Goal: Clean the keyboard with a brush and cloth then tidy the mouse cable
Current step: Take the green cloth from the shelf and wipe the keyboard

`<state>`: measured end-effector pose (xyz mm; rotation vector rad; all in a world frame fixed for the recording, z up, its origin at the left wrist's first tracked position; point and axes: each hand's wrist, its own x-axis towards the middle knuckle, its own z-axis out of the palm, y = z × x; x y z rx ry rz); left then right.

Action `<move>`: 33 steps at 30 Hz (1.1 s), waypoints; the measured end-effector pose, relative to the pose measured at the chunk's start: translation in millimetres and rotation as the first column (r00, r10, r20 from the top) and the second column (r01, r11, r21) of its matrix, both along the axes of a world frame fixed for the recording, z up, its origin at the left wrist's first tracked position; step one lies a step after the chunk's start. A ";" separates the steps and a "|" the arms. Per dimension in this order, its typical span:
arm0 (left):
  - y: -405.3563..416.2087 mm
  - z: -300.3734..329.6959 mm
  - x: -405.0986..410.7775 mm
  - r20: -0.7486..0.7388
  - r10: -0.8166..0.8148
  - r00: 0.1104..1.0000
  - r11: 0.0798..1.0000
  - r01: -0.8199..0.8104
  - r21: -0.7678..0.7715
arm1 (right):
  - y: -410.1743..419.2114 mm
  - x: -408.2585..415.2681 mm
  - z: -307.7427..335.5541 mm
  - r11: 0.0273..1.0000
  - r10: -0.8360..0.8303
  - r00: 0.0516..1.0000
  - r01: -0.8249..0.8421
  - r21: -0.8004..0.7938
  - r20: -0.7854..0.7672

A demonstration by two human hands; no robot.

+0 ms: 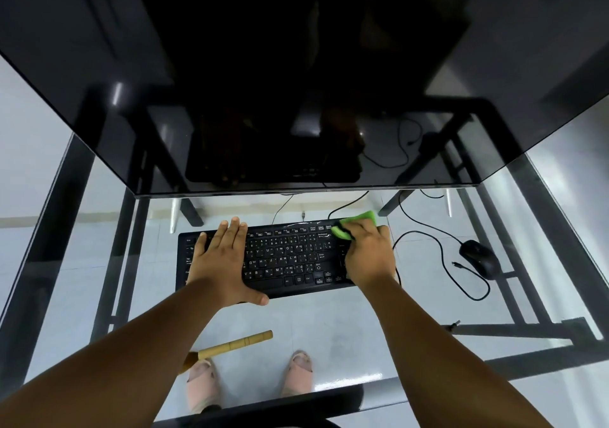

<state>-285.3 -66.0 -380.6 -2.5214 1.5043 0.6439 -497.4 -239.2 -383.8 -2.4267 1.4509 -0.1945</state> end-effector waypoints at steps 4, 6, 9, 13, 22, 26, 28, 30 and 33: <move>-0.7 0.0 -0.3 -0.004 -0.003 1.000 1.000 0.003 0.007 | -9.9 -13.3 5.0 0.999 0.039 0.999 -0.039 0.008 -0.025; -0.7 -0.1 -0.8 -0.007 -0.002 1.000 1.000 0.003 0.012 | -15.7 -11.7 5.6 0.996 -0.090 0.996 0.091 0.016 -0.028; -0.1 -0.3 -0.1 -0.007 0.001 1.000 1.000 -0.001 0.011 | -7.1 3.8 4.5 0.994 -0.097 0.995 0.097 0.041 -0.012; -0.1 -0.3 -0.4 -0.014 0.001 1.000 1.000 -0.001 0.020 | -3.1 1.5 5.5 0.993 0.112 0.994 -0.112 0.040 0.013; 11.3 1.2 -3.2 0.003 0.042 0.999 0.999 -0.042 -0.016 | -4.7 23.9 1.2 0.990 -0.100 0.983 0.083 0.111 0.157; 16.0 1.6 3.9 0.002 0.017 1.000 1.000 -0.017 -0.014 | 7.5 40.0 0.6 0.997 0.000 0.998 -0.004 0.076 0.056; 15.1 2.1 6.4 0.004 0.003 1.000 1.000 -0.003 -0.010 | 19.1 55.2 4.5 0.991 0.089 0.996 -0.091 0.103 0.020; 15.4 1.3 6.9 -0.006 0.009 1.000 1.000 -0.009 -0.019 | 33.0 71.3 8.1 0.975 0.169 0.985 -0.172 0.138 0.034; 17.1 0.2 8.8 -0.010 0.003 1.000 1.000 -0.003 -0.031 | 46.1 79.0 9.0 0.945 0.296 0.953 -0.302 0.127 0.066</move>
